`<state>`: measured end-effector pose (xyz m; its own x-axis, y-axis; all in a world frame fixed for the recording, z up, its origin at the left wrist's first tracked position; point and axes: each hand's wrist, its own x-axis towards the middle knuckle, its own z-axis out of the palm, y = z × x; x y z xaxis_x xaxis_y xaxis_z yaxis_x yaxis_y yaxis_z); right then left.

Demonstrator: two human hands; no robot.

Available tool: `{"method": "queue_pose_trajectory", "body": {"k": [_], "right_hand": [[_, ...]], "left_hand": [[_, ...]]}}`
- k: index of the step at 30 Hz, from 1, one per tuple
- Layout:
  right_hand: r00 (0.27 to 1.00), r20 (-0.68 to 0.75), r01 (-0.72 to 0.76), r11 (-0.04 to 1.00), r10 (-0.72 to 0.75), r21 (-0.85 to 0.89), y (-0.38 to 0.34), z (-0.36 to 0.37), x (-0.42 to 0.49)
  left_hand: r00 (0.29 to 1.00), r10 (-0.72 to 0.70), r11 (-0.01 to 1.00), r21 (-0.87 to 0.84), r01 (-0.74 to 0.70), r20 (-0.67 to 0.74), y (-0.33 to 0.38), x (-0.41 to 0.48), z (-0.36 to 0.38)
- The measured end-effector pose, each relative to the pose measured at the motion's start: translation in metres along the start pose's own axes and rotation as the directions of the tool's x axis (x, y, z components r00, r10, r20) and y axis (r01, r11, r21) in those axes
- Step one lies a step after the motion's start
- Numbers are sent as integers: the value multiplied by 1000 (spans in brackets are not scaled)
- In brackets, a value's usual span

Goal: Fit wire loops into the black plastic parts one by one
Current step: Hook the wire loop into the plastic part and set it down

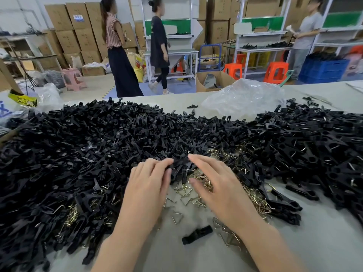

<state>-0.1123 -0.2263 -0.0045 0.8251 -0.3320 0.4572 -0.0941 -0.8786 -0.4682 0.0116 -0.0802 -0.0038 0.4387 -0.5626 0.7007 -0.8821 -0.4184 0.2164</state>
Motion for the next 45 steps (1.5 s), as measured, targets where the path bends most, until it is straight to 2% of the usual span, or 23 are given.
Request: {"method": "queue_pose_trajectory", "body": {"k": [2, 5, 9, 11, 14, 16, 18, 21, 23, 24, 28, 31, 34, 38, 45], "right_hand": [[998, 13, 68, 998, -68, -2, -6, 4, -1], [996, -70, 62, 996, -58, 61, -6, 5, 0], [998, -28, -44, 962, 53, 271, -8, 8, 0], [989, -15, -128, 917, 145, 379, -9, 10, 0], [945, 50, -286, 739, 325, 610, -11, 8, 4], [918, 139, -349, 590, 371, 728, -10, 10, 6], [906, 188, -363, 468, 380, 806, -9, 11, 7], [881, 236, -361, 260, 410, 896, -8, 11, 10], [866, 264, -357, 156, 425, 921, -8, 12, 11], [862, 270, -352, 123, 429, 928, -7, 12, 12], [848, 273, -318, 25, 454, 948, -6, 9, 13], [846, 280, -306, -18, 454, 952, -4, 8, 14], [854, 291, -319, -10, 432, 948, -4, 9, 13], [866, 330, -378, 61, 375, 924, -8, 11, 10], [870, 325, -385, 98, 371, 918, -9, 11, 9]], "left_hand": [[998, 66, 997, -51, -65, 19, 8, -1, 0], [997, 77, 991, -113, -76, -2, 13, -3, 0], [1000, -15, 959, -285, 15, 2, 22, -3, -1], [991, -132, 901, -416, 126, 14, 26, -4, -2], [912, -399, 708, -599, 373, 97, 30, -1, -7], [849, -499, 546, -699, 461, 170, 32, 1, -8], [809, -544, 424, -760, 493, 221, 33, 3, -10], [770, -570, 282, -811, 513, 288, 32, 6, -12], [754, -559, 204, -824, 528, 345, 32, 6, -13], [759, -543, 213, -815, 540, 361, 32, 6, -13], [823, -466, 479, -691, 542, 323, 32, 2, -9], [855, -416, 570, -644, 511, 311, 33, -2, -4], [856, -405, 558, -655, 510, 321, 35, -5, -3], [851, -453, 555, -664, 501, 265, 33, -5, -2], [829, -458, 482, -695, 534, 319, 34, -4, -2]]}}
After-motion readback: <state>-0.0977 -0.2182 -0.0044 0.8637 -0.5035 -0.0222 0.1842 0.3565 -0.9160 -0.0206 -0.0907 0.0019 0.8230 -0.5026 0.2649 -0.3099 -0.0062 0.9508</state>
